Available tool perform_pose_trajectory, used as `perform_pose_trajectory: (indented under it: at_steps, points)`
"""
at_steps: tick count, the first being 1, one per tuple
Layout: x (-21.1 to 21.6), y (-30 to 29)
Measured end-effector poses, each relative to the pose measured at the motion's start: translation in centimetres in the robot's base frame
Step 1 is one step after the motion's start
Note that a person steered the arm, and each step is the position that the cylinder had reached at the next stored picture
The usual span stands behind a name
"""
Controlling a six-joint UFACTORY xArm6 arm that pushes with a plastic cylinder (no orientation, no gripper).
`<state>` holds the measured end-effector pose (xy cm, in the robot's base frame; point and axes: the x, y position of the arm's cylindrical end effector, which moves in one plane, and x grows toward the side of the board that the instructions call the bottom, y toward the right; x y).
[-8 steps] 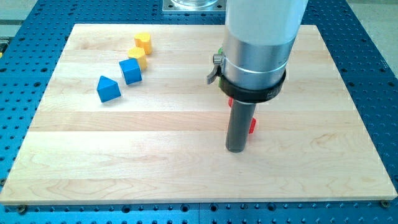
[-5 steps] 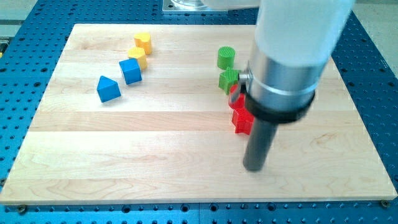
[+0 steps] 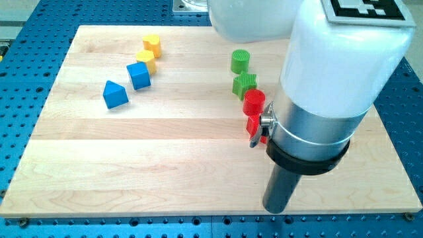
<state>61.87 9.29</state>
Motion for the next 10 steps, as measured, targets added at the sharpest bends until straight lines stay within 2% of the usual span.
perform_pose_trajectory:
  at_steps: [2,3,5,6,9,10]
  points:
    - [-4.1,-5.0]
    - [-4.0,0.5]
    - [-9.9,7.0]
    - [-12.6,7.6]
    - [-13.8,-5.1]
    - [-16.2,-5.8]
